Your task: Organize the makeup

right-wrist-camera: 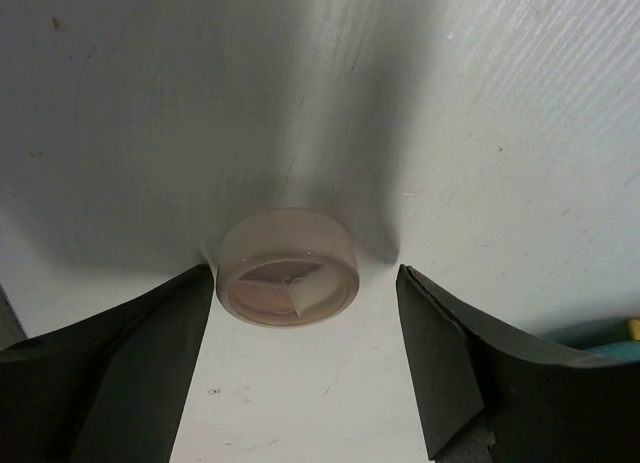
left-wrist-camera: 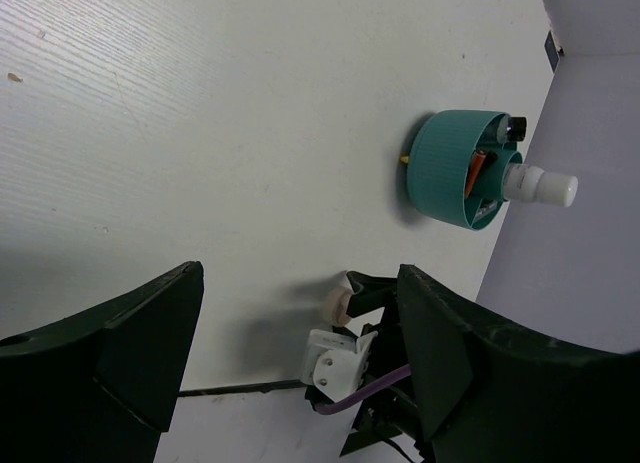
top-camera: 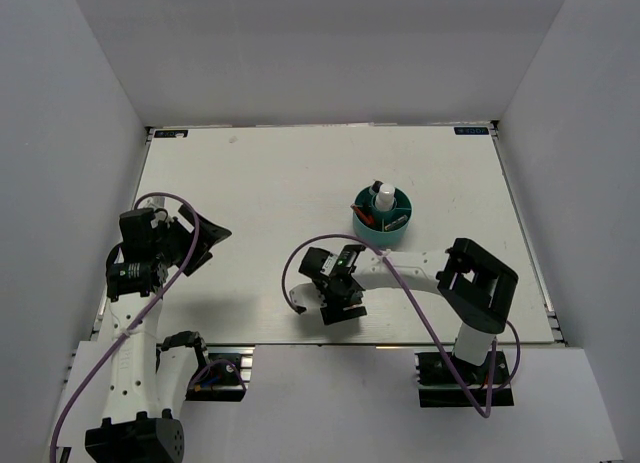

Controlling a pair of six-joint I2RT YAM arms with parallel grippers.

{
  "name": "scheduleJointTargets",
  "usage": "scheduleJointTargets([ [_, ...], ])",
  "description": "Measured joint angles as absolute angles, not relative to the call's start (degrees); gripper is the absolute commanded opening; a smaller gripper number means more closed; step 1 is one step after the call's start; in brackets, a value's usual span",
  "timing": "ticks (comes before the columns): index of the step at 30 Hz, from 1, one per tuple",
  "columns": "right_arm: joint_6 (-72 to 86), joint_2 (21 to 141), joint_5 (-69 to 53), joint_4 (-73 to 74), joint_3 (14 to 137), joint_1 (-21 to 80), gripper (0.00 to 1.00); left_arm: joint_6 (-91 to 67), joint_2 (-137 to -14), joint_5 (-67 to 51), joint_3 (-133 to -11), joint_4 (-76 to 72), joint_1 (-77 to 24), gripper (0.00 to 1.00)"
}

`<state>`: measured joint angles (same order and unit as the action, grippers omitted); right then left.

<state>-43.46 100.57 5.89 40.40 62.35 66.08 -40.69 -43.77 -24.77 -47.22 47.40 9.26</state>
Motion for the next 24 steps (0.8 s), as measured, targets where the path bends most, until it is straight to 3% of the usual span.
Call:
scheduleJointTargets([
  [8, -43.75, 101.01, 6.52, 40.64, 62.59, 67.26, 0.78, -40.69, -42.74, -24.77, -47.22, 48.14, 9.26, 0.88],
  [12, -44.03, 101.45, 6.81, 41.06, 62.92, 67.77, 0.72, -40.69, -42.24, -24.69, -47.22, 48.58, 9.26, 0.88],
  [18, -44.12, 102.13, 6.59, 42.37, 63.57, 68.27, 0.42, -40.69, -41.76, -24.64, -47.22, 49.36, 9.26, 0.88],
  [23, -43.59, 102.37, 4.75, 42.74, 64.29, 68.01, 0.34, -40.49, -41.52, -24.64, -47.22, 49.45, 9.26, 0.88],
  [24, -43.31, 102.37, 3.55, 42.72, 64.6, 67.7, 0.25, -40.49, -41.5, -24.64, -47.22, 49.5, 9.26, 0.88],
])
